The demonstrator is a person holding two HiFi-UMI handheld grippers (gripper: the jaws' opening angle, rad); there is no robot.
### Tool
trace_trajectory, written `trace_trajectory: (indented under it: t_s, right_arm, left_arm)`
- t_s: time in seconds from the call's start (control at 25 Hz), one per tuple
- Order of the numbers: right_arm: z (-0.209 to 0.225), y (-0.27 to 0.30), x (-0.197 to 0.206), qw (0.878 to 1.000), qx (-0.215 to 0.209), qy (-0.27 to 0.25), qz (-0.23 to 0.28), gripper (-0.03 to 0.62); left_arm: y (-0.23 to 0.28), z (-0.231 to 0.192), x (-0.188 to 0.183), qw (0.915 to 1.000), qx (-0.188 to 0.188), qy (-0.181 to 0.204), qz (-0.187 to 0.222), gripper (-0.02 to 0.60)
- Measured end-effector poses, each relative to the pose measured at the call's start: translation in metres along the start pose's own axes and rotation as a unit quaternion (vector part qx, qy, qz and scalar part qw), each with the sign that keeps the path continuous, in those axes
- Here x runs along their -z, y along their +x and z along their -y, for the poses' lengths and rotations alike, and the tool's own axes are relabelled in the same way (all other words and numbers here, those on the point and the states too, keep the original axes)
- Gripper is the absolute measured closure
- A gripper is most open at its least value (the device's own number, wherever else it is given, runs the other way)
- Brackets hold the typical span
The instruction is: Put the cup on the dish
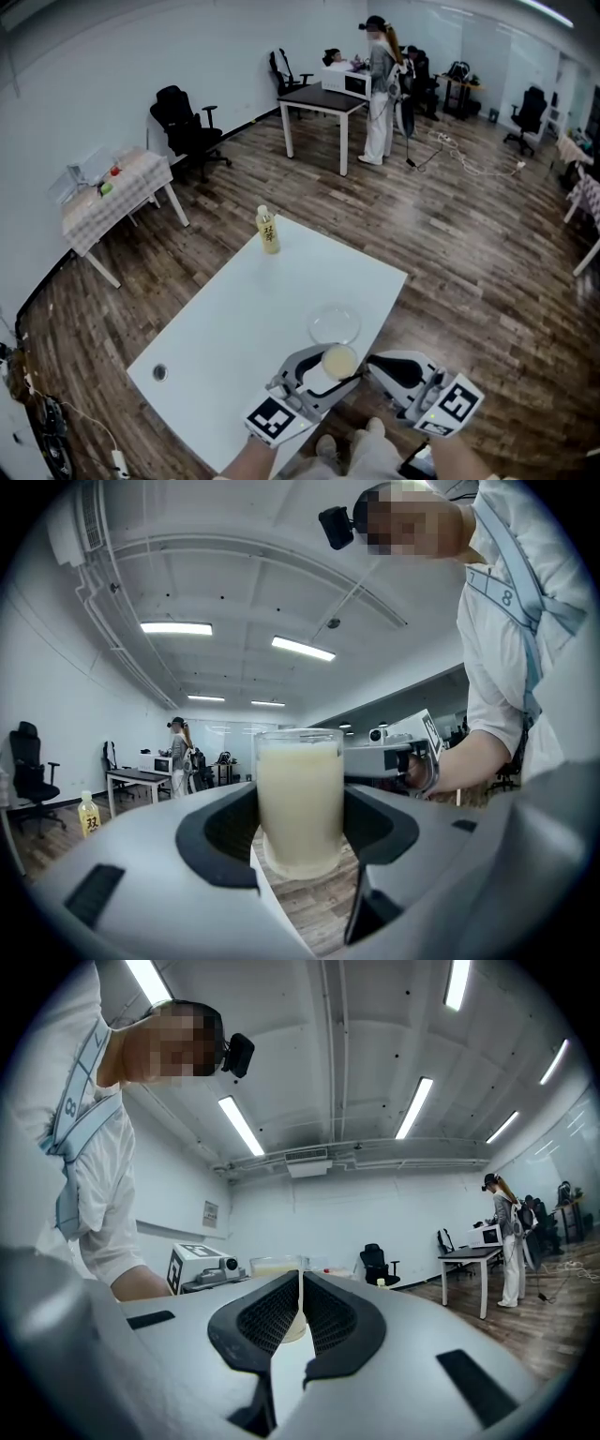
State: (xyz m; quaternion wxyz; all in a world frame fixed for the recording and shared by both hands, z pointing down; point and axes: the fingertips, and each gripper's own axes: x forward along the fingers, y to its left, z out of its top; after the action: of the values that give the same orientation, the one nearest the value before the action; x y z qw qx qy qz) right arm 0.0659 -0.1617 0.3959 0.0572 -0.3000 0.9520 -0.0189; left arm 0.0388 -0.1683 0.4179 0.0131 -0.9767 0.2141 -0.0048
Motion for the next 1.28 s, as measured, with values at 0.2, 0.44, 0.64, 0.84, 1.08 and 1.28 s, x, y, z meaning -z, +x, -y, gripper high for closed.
trace_trajectory:
  t_s: [0.2, 0.44, 0.64, 0.84, 1.08, 1.28]
  right_arm:
    - [0.024, 0.005, 0.001, 1.000, -0.005, 0.015, 0.005, 0.559]
    - [0.049, 0.025, 0.007, 0.999, -0.037, 0.022, 0.005, 0.559]
    - [0.057, 0.038, 0.021, 0.997, -0.066, 0.027, -0.005, 0.469]
    - [0.068, 0.055, 0.043, 0.995, -0.080, 0.043, -0.027, 0.377]
    - [0.073, 0.071, 0.054, 0.994, -0.086, 0.059, -0.030, 0.318]
    - [0.071, 0.085, 0.061, 0.995, -0.080, 0.041, -0.049, 0.318]
  left_arm:
    - [0.020, -0.022, 0.004, 0.9998, -0.010, -0.011, 0.010, 0.324]
    - [0.040, -0.048, 0.023, 0.9999, -0.008, -0.001, -0.006, 0.324]
    - [0.047, -0.065, 0.043, 0.9996, -0.009, -0.005, -0.027, 0.324]
    - [0.053, -0.083, 0.066, 0.9986, -0.017, -0.010, -0.048, 0.324]
    - [0.054, -0.089, 0.076, 0.9982, -0.026, -0.010, -0.054, 0.324]
    - [0.058, -0.088, 0.078, 0.9986, -0.029, 0.004, -0.045, 0.324]
